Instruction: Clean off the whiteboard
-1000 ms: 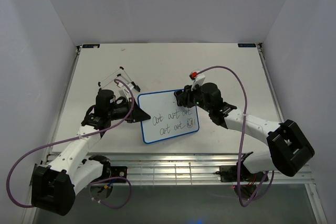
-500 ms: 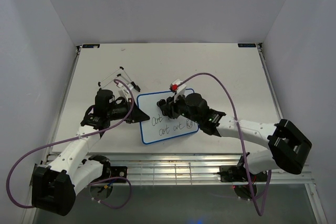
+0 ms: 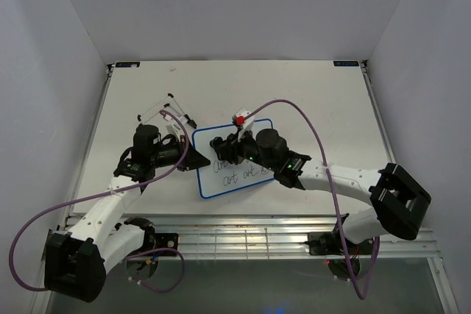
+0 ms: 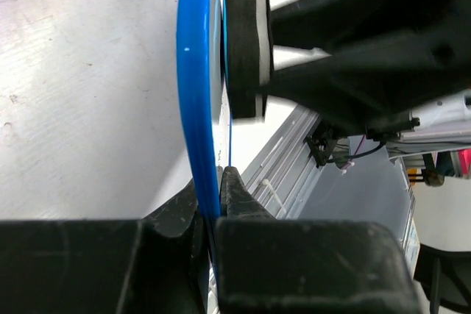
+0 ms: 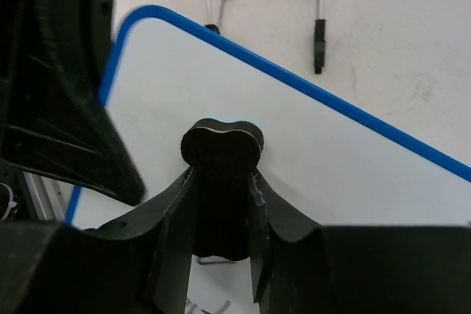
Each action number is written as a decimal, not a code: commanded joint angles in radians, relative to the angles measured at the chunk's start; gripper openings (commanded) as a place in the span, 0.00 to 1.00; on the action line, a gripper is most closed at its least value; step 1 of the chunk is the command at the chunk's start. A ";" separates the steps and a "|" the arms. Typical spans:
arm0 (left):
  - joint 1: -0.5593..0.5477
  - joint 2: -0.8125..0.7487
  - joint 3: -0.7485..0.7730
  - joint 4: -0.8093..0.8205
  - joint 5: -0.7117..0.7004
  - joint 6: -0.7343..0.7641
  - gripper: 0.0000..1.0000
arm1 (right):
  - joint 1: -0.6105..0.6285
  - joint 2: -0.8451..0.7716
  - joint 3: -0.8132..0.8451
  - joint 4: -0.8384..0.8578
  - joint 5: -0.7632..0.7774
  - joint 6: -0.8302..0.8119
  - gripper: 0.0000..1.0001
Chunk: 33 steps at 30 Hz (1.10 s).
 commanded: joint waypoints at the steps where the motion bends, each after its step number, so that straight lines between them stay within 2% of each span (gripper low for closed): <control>1: -0.042 -0.021 0.015 0.062 0.161 0.080 0.00 | -0.135 -0.017 -0.108 -0.054 -0.037 0.050 0.08; 8: -0.042 -0.009 0.015 0.069 0.174 0.080 0.00 | -0.420 -0.018 -0.230 -0.051 -0.169 0.093 0.08; 14: -0.042 -0.004 0.016 0.071 0.180 0.081 0.00 | -0.549 0.054 -0.255 -0.067 -0.234 0.095 0.08; 22: -0.042 -0.010 0.013 0.071 0.177 0.083 0.00 | -0.649 0.048 -0.278 -0.082 -0.252 0.087 0.08; 28: -0.042 -0.010 0.015 0.068 0.177 0.083 0.00 | -0.671 0.026 -0.272 -0.110 -0.260 0.063 0.08; 33: -0.042 -0.010 0.013 0.069 0.178 0.085 0.00 | -0.655 -0.001 -0.264 -0.035 -0.373 0.110 0.08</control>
